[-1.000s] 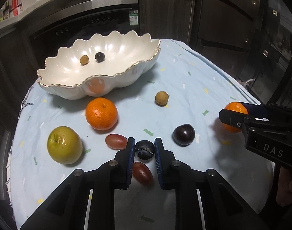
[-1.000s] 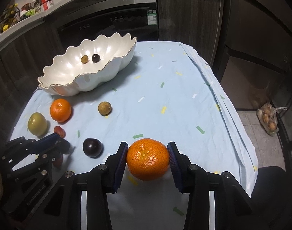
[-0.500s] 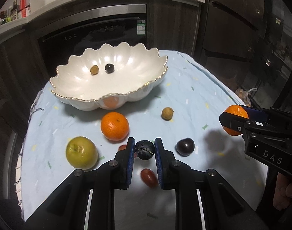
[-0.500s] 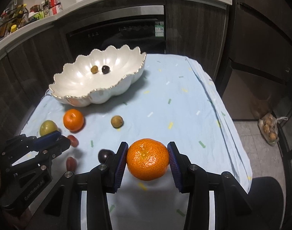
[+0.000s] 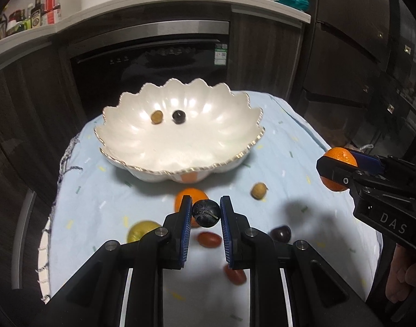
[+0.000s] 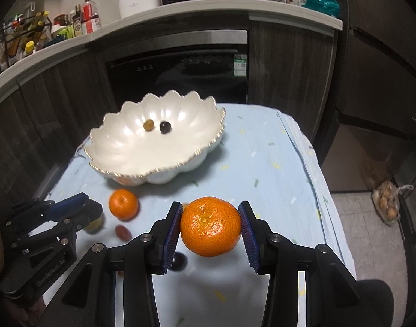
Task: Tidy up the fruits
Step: 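Lift and carry the dark blue fruit and mandarin over the bowl, then open both tools to drop the dark blue fruit and mandarin into the bowl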
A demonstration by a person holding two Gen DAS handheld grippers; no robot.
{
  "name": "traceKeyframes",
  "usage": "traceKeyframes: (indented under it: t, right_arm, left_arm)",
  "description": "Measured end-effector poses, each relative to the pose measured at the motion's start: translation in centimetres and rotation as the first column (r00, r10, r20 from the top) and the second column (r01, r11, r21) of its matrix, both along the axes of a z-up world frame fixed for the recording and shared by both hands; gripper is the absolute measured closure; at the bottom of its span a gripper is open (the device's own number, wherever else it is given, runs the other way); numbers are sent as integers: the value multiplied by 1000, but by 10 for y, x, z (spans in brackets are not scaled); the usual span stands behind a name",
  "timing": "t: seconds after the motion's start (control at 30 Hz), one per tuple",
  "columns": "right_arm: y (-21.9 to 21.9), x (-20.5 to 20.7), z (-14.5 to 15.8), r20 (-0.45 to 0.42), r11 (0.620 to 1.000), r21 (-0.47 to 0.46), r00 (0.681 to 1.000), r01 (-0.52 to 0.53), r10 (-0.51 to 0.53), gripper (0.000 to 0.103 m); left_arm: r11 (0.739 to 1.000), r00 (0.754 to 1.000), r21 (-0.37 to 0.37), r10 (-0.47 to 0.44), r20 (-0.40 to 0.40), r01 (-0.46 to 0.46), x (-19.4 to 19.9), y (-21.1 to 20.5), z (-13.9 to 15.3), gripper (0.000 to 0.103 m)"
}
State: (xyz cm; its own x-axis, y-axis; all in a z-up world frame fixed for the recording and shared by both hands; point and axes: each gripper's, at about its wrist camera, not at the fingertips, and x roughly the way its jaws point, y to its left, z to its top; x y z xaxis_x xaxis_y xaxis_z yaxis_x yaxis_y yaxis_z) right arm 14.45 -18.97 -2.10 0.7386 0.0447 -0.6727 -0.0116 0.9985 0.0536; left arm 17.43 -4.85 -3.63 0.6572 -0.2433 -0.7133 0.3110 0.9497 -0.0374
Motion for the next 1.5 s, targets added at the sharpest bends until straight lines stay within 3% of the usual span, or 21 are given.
traceKeyframes:
  t: [0.73, 1.5]
  right_arm:
    - [33, 59, 46, 100, 999, -15, 994, -49, 50, 59]
    - [48, 122, 12, 1, 998, -5, 998, -59, 59, 59]
  left_arm:
    - [996, 995, -17, 91, 50, -90, 58, 31, 29, 82]
    - [991, 991, 8, 134, 14, -134, 118, 43, 10, 81]
